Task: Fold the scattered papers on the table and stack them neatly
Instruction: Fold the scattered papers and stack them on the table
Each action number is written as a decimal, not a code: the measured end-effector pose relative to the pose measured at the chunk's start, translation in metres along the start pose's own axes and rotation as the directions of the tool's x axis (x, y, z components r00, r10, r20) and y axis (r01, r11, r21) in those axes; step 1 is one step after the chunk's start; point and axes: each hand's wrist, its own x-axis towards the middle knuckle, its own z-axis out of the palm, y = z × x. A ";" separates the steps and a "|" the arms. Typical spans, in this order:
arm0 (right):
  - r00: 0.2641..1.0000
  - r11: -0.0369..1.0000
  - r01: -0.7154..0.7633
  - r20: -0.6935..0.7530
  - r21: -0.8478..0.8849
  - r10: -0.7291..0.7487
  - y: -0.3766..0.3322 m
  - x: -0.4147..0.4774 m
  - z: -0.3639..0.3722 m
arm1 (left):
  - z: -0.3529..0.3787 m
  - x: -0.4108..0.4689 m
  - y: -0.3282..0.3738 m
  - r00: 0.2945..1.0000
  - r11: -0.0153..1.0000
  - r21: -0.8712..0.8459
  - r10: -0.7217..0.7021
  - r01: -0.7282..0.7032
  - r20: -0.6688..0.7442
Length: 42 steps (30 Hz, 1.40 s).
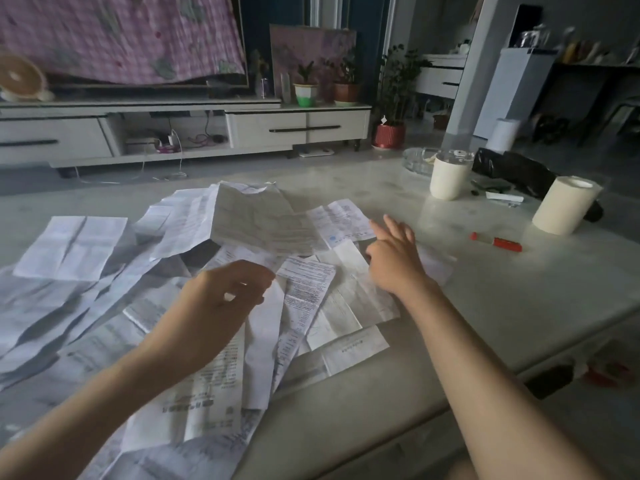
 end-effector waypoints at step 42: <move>0.986 -0.196 0.166 -0.155 0.966 0.069 -0.162 -0.001 -0.136 | -0.176 0.029 0.075 0.970 0.807 -0.541 -0.234 0.235 0.071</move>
